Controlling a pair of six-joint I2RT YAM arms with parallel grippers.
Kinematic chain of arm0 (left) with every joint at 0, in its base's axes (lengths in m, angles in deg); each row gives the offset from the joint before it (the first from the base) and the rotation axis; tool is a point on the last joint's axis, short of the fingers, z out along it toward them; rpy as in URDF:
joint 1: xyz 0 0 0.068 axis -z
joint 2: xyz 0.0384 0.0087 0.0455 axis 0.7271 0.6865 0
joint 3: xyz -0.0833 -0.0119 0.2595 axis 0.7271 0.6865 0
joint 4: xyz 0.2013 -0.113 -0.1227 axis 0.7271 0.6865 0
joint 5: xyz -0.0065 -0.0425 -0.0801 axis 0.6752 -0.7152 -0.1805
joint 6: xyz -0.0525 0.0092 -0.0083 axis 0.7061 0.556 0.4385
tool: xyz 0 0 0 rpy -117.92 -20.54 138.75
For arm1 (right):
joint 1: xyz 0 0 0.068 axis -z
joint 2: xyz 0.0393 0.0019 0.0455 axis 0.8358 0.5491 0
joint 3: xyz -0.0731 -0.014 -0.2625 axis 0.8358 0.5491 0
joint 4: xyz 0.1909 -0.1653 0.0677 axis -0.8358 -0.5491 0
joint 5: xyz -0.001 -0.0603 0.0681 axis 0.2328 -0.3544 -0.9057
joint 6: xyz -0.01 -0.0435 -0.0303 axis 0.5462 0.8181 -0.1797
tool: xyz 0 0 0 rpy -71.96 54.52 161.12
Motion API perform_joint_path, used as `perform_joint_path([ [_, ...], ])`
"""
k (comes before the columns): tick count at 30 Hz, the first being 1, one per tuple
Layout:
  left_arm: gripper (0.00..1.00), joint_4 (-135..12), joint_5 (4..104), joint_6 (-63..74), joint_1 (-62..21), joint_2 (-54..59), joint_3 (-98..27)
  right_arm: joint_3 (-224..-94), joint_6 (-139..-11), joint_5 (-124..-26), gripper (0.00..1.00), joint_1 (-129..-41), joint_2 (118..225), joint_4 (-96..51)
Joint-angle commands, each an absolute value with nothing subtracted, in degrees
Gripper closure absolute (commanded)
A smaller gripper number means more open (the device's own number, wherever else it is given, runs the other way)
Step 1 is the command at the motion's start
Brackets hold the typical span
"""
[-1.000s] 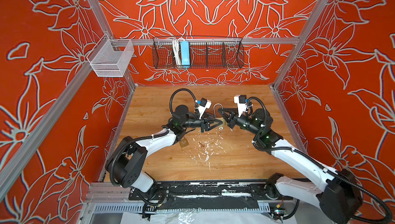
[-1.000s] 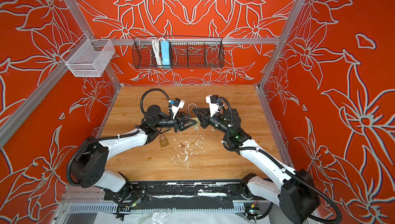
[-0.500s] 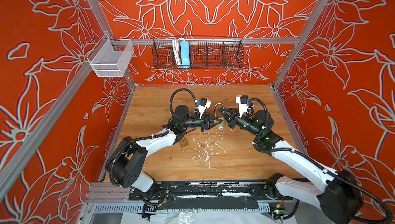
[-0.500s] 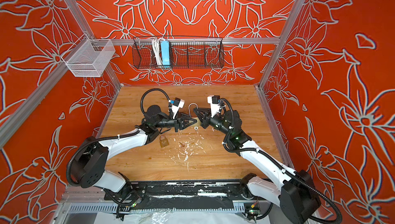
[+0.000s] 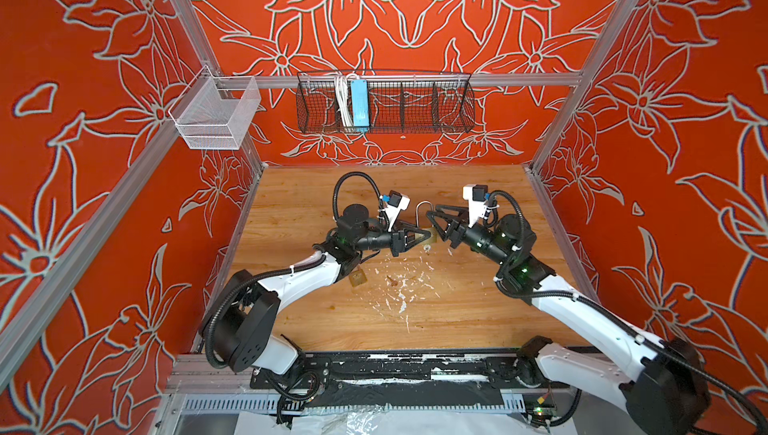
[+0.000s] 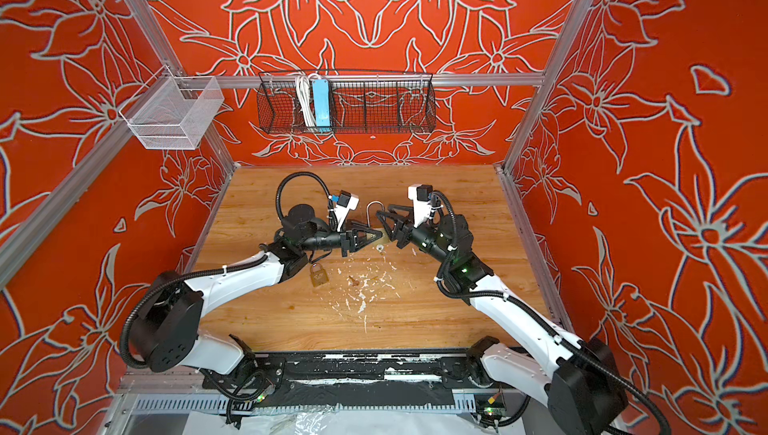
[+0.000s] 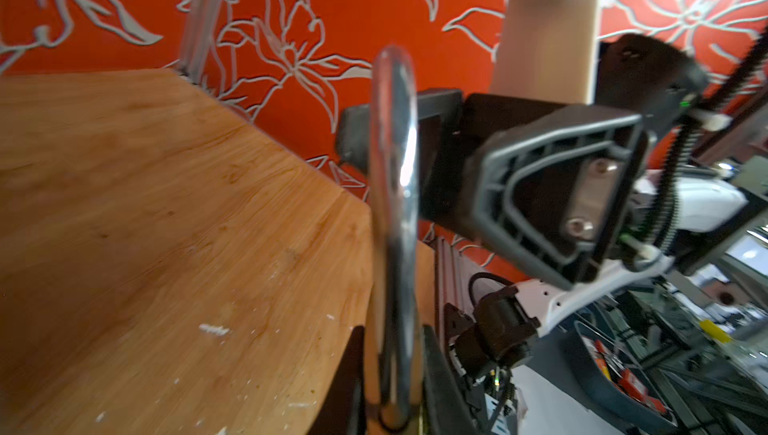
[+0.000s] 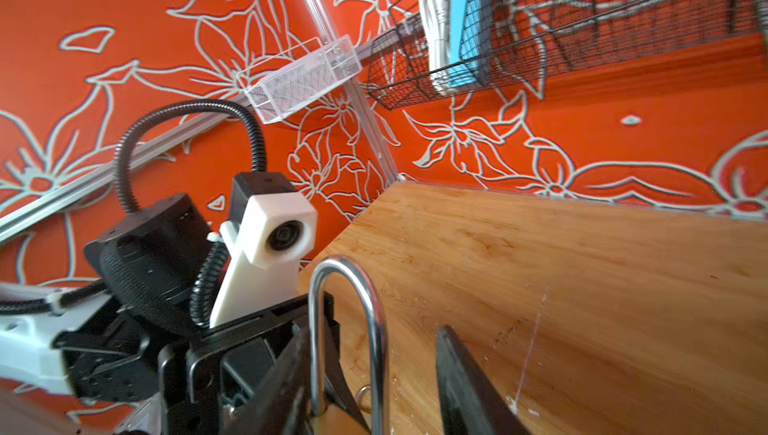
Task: Unlock with the key
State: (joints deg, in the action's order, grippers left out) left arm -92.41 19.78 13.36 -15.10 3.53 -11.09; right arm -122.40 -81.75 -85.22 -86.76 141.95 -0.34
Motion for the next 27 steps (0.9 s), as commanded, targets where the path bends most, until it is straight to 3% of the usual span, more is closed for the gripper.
perform_joint_path([
  [1, 1.0, -85.6, 30.7, 12.5, -17.6, -0.7, -14.9, -126.3, -78.2, -78.0, 0.46, -86.5, 136.2, -15.5],
  [5, 1.0, -82.4, 38.0, 21.6, -22.0, -0.2, -15.7, -129.3, -75.4, -72.4, 0.46, -87.6, 133.8, -35.0],
  [7, 1.0, -76.5, 36.9, 23.9, -23.9, 1.3, -19.0, -127.3, -74.9, -69.6, 0.46, -90.0, 132.7, -36.3],
  [17, 1.0, -51.0, 46.1, 27.3, -24.4, 3.9, -28.2, -126.2, -72.3, -59.9, 0.45, -100.6, 144.0, -23.4],
  [24, 1.0, -51.4, 44.3, 30.7, -24.4, 5.5, -27.6, -134.5, -67.6, -59.6, 0.42, -102.8, 157.1, -21.4],
  [27, 1.0, -53.0, 43.1, 31.4, -24.4, 5.9, -26.9, -136.3, -68.2, -60.3, 0.46, -102.8, 160.7, -19.3],
])
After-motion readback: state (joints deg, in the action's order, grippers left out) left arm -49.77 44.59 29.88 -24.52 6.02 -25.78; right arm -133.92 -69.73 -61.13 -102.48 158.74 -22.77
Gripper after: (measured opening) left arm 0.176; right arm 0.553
